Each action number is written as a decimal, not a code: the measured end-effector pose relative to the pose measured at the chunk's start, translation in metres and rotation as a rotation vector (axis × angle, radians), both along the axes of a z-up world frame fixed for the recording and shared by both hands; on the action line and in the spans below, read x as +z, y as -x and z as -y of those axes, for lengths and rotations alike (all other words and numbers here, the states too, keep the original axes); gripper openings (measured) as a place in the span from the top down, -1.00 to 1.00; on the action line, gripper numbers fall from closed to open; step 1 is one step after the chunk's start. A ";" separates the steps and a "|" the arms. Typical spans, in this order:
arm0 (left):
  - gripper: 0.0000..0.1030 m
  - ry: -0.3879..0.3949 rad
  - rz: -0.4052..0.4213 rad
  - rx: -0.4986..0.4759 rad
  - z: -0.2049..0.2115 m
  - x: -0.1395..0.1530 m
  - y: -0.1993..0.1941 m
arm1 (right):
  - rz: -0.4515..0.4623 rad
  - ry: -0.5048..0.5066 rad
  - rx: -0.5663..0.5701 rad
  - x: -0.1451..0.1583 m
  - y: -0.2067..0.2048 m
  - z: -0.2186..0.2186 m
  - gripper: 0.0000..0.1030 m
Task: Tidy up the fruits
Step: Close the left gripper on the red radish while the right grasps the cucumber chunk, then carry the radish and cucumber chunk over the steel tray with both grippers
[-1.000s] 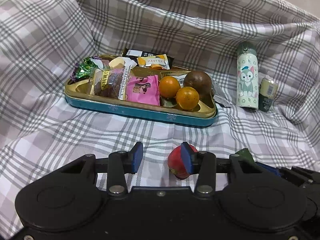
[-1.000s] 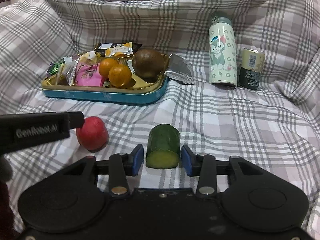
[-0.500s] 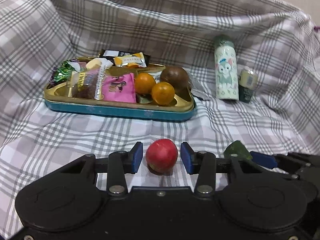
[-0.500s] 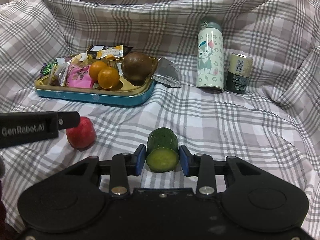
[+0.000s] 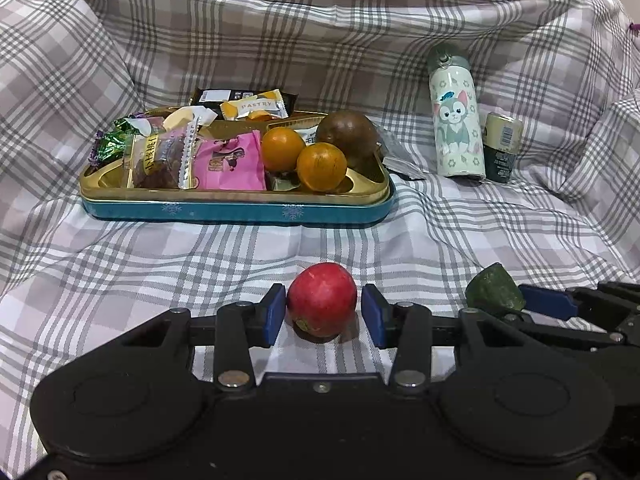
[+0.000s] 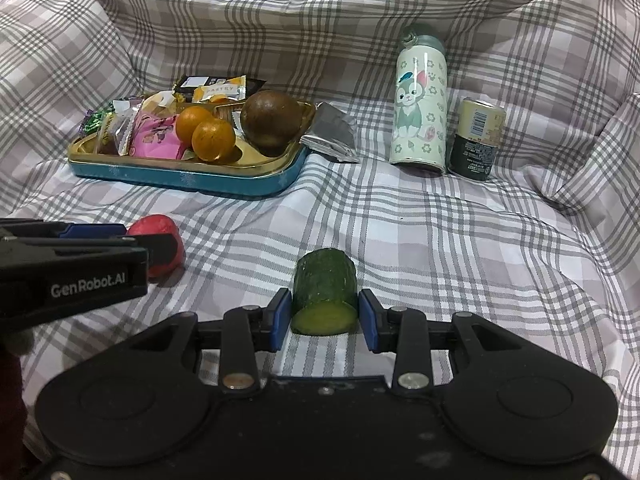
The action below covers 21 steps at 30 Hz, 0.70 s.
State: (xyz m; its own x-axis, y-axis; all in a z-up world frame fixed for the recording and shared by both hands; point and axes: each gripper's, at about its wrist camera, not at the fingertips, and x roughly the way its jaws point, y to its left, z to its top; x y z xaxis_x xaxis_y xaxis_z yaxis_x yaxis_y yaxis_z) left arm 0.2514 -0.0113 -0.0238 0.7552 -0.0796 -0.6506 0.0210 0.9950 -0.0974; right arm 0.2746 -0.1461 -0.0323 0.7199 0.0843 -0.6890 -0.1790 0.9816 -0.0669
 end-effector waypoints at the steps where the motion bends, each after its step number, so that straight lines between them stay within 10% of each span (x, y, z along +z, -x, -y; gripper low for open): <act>1: -0.02 -0.005 0.001 -0.001 0.001 0.000 0.000 | 0.003 0.001 -0.004 0.000 -0.001 0.000 0.26; 21: -0.02 0.015 -0.029 0.018 -0.001 -0.007 -0.006 | 0.027 -0.029 -0.064 -0.006 -0.010 -0.006 0.03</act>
State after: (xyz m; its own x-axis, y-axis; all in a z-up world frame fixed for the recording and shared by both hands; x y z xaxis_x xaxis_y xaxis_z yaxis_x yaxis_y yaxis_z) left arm 0.2577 -0.0106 -0.0310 0.7376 -0.0763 -0.6709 0.0001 0.9936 -0.1129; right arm 0.2848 -0.1405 -0.0383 0.7430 0.0573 -0.6668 -0.1145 0.9925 -0.0423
